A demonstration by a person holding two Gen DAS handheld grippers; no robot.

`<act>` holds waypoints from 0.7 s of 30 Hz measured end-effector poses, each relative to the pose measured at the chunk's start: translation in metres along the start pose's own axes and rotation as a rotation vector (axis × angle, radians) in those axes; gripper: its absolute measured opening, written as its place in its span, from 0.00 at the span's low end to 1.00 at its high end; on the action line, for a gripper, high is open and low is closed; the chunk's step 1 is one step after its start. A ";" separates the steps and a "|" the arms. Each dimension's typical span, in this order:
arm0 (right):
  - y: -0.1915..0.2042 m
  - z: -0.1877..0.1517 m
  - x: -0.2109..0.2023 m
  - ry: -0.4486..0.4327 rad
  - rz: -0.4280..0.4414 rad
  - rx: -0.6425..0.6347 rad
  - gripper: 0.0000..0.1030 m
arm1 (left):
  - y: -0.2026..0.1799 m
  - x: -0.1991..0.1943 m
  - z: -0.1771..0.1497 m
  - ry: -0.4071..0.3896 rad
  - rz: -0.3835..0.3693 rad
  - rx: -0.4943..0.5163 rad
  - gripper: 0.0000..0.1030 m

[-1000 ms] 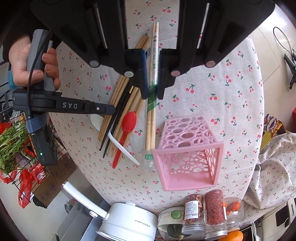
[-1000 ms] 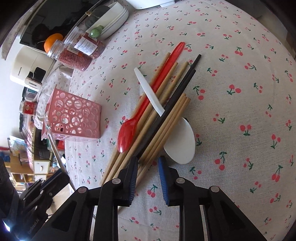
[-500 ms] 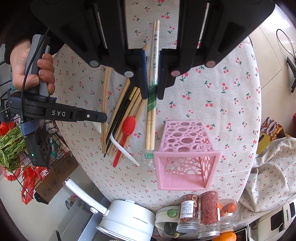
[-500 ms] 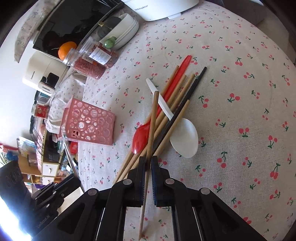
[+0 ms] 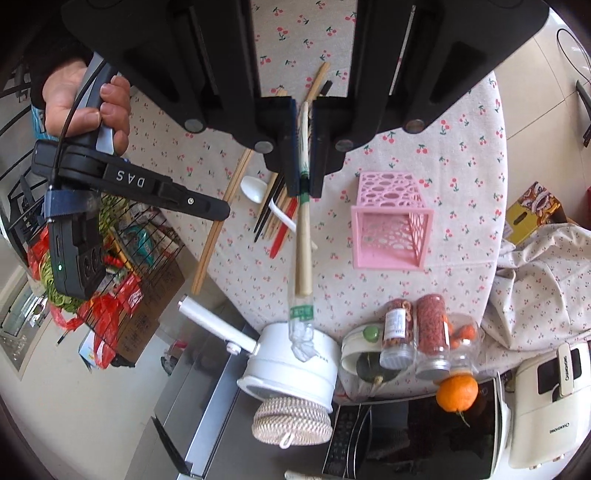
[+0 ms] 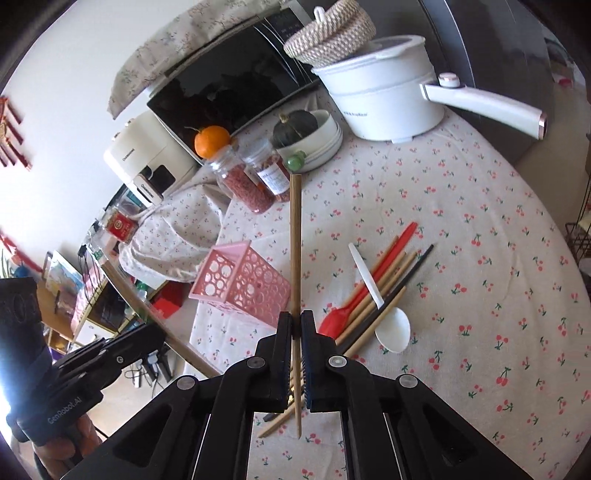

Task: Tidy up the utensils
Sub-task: 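Grasp a wooden chopstick with the right tool while the left tool lifts its chopsticks, then lower both held chopsticks into the pink basket and open both tools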

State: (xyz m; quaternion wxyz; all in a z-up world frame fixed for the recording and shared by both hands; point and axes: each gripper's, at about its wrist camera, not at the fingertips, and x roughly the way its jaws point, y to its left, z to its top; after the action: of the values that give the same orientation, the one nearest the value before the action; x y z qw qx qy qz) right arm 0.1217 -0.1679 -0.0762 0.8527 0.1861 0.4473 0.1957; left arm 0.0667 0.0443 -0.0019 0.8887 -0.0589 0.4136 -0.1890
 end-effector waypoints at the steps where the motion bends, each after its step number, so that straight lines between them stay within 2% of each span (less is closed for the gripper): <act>1: 0.004 0.003 -0.006 -0.026 0.004 -0.007 0.05 | 0.000 -0.006 0.004 -0.033 0.004 0.001 0.05; 7: 0.022 0.023 -0.036 -0.170 0.022 -0.030 0.05 | 0.009 -0.034 0.027 -0.227 0.038 -0.026 0.05; 13: 0.038 0.042 -0.046 -0.262 0.050 -0.029 0.05 | 0.024 -0.037 0.040 -0.370 0.118 -0.044 0.05; 17: 0.049 0.056 -0.046 -0.310 0.075 -0.023 0.05 | 0.038 -0.022 0.046 -0.376 0.159 -0.067 0.05; 21: 0.065 0.074 -0.038 -0.358 0.098 -0.034 0.05 | 0.060 0.007 0.049 -0.339 0.172 -0.100 0.05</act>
State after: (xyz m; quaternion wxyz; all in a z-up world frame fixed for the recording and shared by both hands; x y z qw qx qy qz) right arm 0.1526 -0.1422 0.0212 0.9110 0.2252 0.2755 0.2083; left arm 0.1254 0.0940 0.0097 0.9544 -0.0984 0.2705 -0.0789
